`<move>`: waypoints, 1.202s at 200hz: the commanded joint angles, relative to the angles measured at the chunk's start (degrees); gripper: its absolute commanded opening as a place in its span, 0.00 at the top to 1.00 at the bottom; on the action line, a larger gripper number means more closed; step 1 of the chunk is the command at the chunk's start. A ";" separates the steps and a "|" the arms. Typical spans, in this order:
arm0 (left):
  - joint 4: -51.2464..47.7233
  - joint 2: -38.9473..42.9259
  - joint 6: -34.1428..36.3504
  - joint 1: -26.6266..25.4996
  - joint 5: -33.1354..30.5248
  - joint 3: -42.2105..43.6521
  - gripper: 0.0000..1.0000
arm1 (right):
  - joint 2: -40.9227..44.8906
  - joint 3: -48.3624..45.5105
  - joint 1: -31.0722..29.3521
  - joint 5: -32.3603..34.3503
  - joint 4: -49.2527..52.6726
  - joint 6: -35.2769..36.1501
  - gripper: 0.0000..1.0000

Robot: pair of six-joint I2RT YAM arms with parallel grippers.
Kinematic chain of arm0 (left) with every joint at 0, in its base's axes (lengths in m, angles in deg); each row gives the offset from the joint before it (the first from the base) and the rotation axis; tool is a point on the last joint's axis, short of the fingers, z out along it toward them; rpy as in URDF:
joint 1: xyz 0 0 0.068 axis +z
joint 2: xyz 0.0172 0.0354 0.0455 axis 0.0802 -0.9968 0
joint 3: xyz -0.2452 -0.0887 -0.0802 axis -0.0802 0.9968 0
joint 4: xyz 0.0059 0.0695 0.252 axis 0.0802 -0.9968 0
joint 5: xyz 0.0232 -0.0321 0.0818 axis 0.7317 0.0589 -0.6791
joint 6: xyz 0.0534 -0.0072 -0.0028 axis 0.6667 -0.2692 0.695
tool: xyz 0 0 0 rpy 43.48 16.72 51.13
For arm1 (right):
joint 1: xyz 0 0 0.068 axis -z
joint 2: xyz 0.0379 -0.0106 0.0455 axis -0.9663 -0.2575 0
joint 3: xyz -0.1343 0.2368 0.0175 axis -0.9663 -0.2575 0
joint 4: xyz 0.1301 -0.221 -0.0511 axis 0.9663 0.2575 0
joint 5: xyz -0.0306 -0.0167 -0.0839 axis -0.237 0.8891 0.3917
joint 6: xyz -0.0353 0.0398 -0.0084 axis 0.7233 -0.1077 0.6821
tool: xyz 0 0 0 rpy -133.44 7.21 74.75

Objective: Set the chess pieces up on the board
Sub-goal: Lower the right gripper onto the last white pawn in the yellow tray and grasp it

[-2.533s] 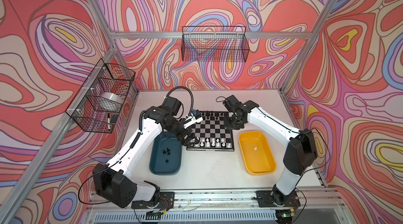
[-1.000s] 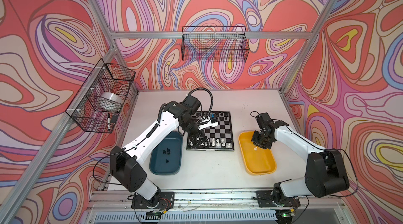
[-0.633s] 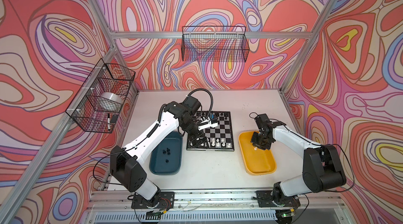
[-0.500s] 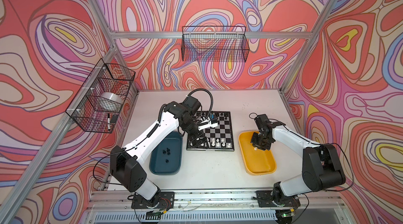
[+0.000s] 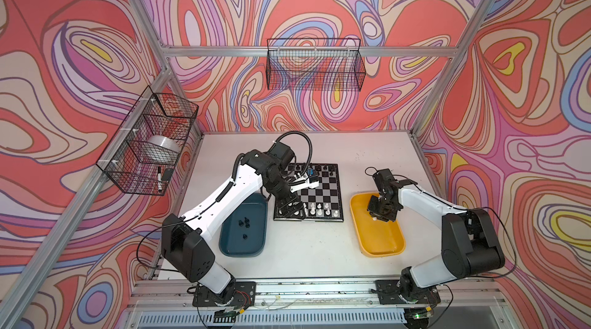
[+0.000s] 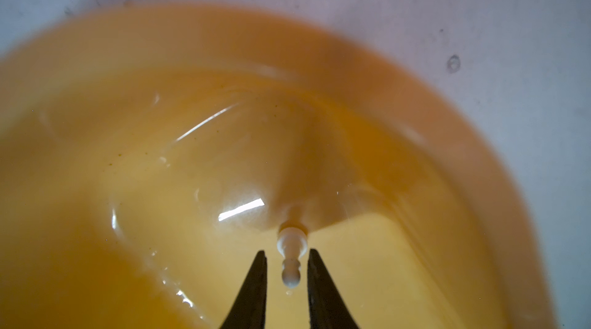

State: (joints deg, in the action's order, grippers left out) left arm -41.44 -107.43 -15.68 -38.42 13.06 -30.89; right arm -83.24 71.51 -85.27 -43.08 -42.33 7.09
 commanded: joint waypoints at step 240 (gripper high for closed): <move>-0.35 1.67 1.06 -0.23 -1.33 1.16 0.10 | -0.69 -0.47 0.29 -1.40 -1.29 1.39 0.90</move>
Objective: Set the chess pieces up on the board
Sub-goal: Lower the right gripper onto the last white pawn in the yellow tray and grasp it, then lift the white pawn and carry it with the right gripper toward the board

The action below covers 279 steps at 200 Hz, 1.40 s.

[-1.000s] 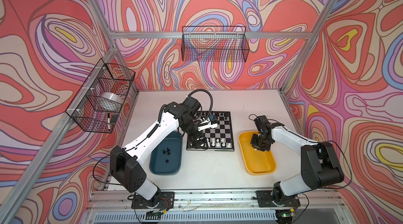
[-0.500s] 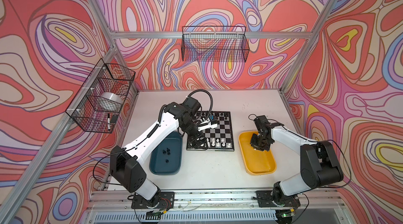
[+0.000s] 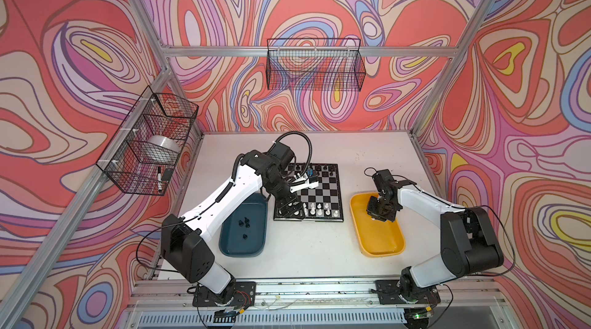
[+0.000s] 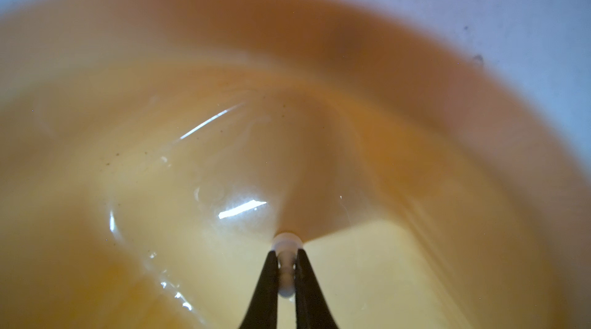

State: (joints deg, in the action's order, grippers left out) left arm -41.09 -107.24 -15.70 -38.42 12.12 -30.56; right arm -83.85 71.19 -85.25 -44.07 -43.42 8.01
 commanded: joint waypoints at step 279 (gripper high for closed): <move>2.58 6.32 -0.42 8.23 0.59 5.65 0.09 | 2.24 10.21 -4.93 1.62 11.51 2.47 0.90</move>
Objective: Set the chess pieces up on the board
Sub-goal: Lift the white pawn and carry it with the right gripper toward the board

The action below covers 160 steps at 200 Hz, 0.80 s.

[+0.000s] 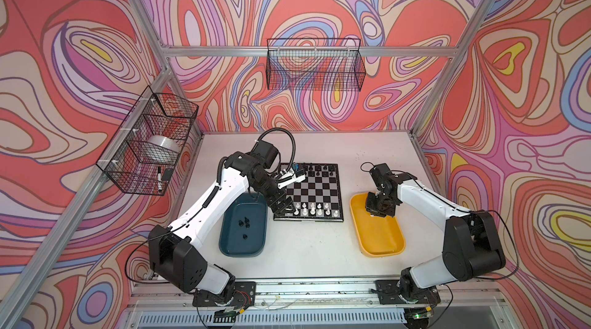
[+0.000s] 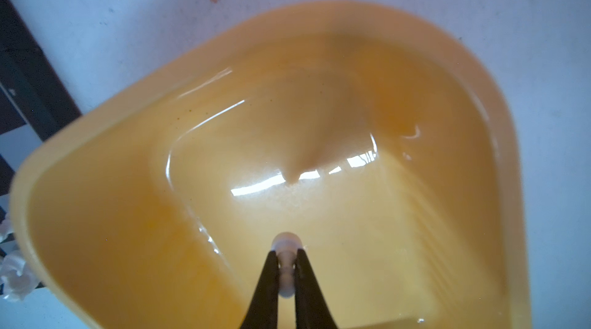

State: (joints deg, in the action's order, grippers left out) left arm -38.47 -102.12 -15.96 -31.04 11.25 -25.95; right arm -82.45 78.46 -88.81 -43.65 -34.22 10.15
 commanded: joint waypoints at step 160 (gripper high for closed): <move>1.45 4.29 -0.37 3.23 -0.18 3.16 0.08 | -8.58 22.92 -13.04 1.94 8.70 -1.04 0.90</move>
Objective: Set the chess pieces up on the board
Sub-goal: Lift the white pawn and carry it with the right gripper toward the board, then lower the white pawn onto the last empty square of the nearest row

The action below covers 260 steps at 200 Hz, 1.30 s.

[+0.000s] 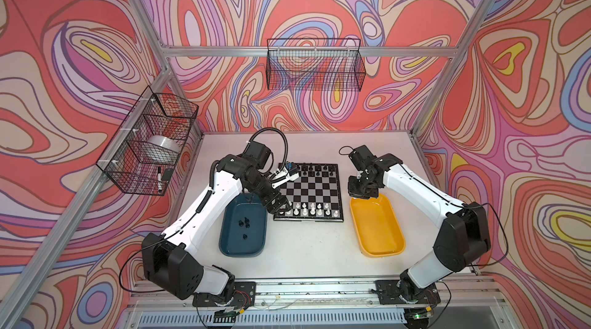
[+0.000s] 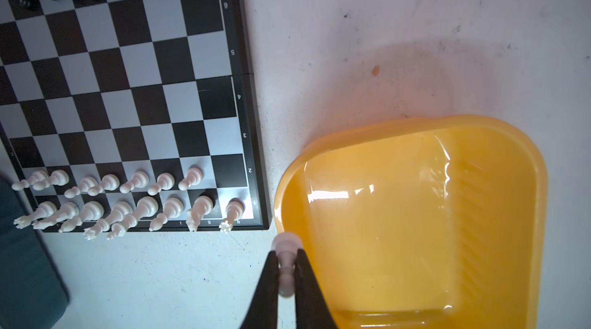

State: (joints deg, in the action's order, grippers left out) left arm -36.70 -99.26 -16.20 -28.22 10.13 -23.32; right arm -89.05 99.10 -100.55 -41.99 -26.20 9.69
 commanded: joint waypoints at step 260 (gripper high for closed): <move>-0.57 2.30 -0.44 1.46 2.12 0.80 0.08 | -16.95 2.44 -6.96 -2.35 -7.67 -0.99 0.90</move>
State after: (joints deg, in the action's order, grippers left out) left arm -36.61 -97.79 -16.64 -27.34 11.20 -23.00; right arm -104.74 102.48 -107.15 -44.59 -33.06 8.75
